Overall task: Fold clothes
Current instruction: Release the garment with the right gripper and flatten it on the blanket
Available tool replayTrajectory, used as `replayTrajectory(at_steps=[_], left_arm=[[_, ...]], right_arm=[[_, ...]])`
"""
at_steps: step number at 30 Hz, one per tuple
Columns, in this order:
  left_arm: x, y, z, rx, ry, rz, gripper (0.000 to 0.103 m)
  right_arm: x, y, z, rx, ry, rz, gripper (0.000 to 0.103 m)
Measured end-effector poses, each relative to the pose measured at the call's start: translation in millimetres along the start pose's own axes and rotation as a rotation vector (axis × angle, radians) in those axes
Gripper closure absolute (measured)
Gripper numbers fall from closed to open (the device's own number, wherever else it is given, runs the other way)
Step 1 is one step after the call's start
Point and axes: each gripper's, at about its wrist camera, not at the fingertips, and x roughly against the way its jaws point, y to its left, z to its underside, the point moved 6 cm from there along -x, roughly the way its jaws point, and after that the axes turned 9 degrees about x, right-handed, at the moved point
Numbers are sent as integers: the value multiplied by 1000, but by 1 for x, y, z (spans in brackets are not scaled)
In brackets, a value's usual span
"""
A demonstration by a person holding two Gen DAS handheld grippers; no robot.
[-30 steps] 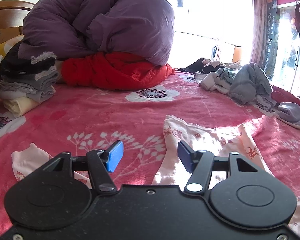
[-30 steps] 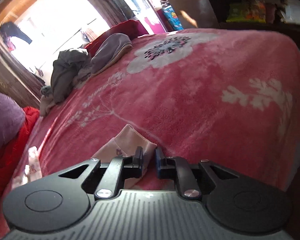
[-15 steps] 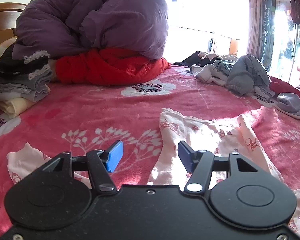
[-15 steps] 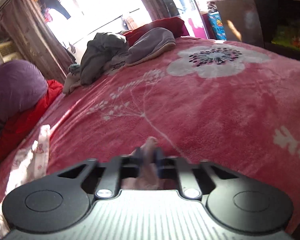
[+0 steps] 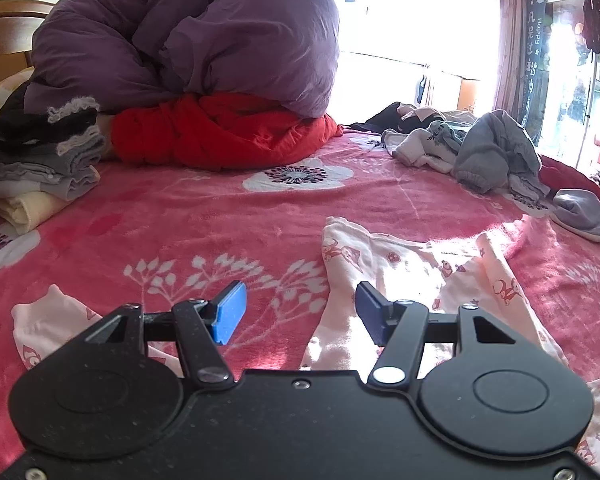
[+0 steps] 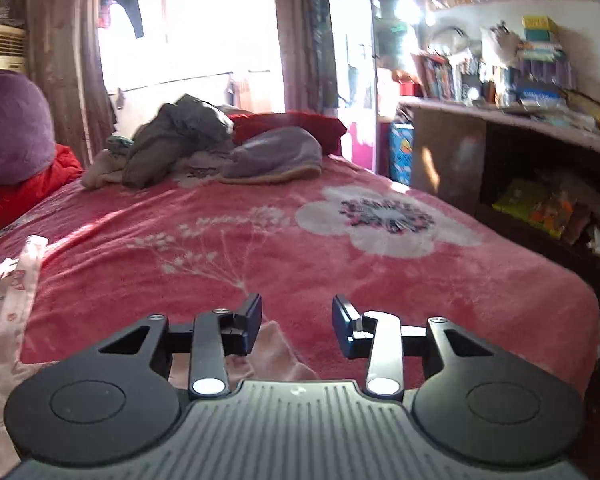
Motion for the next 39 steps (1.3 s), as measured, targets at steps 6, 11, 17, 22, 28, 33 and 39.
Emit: replayTrajectory(at_steps=[6, 11, 17, 22, 28, 33, 39], left_arm=[[13, 14, -7, 27, -14, -10, 43], [41, 19, 2, -68, 10, 76, 43], [99, 1, 67, -499, 63, 298, 43], [123, -14, 122, -822, 60, 347, 43], [109, -27, 153, -1053, 28, 317, 46], [100, -36, 176, -1247, -9, 278, 98], [103, -32, 179, -1295, 9, 281, 99]], right_arm=[[-13, 98, 43, 521, 232, -97, 66], [22, 122, 14, 488, 80, -168, 66], [99, 216, 31, 768, -61, -531, 66], [120, 265, 50, 1022, -86, -570, 66], [116, 287, 66, 1176, -88, -521, 65], [112, 292, 73, 1202, -105, -506, 70], [108, 291, 93, 1279, -132, -468, 95]])
